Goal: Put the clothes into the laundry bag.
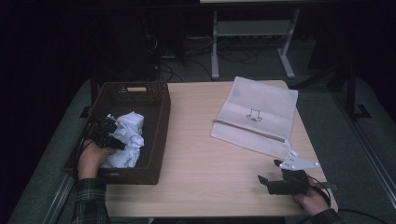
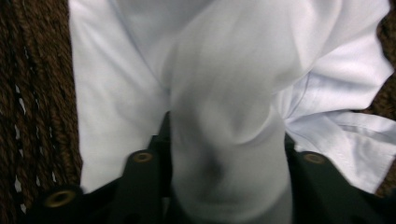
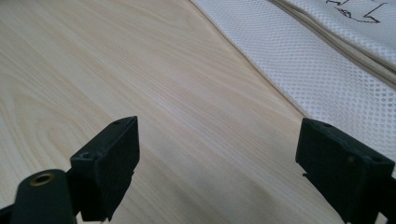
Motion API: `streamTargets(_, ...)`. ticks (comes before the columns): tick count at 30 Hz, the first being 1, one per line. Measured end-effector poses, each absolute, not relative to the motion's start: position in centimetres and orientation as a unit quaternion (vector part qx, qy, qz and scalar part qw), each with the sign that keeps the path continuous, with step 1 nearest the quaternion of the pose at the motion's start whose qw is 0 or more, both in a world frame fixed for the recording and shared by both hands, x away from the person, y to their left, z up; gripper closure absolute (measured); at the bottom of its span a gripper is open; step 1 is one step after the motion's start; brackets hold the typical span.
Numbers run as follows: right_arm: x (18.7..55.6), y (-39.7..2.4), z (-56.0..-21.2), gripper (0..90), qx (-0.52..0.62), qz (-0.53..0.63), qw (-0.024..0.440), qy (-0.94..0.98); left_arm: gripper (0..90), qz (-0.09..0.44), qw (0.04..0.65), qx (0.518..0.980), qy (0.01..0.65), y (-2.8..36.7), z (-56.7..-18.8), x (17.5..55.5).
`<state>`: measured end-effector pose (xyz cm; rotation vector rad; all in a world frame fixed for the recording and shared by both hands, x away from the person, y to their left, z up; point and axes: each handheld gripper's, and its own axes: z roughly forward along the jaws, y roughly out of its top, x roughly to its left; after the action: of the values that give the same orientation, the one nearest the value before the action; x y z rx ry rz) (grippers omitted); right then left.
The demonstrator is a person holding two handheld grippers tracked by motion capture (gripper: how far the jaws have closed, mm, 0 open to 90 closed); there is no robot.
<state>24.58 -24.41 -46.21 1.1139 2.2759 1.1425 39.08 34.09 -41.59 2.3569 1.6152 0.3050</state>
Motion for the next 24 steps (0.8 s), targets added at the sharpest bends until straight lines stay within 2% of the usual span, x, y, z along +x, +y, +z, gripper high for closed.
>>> streamTargets(8, 24.6, -24.5, -46.2, 12.8, 0.393, 0.407, 0.178, 0.805, 69.0, 0.097, 0.148, 0.807, 0.563, 34.1, -40.7, 39.1)
streamTargets(24, 24.7, -24.7, -46.1, 12.8, 0.396, 0.408, 0.179, 0.803, 70.5, 0.085, 0.217, 0.817, 0.528, 34.2, -38.0, 38.8)
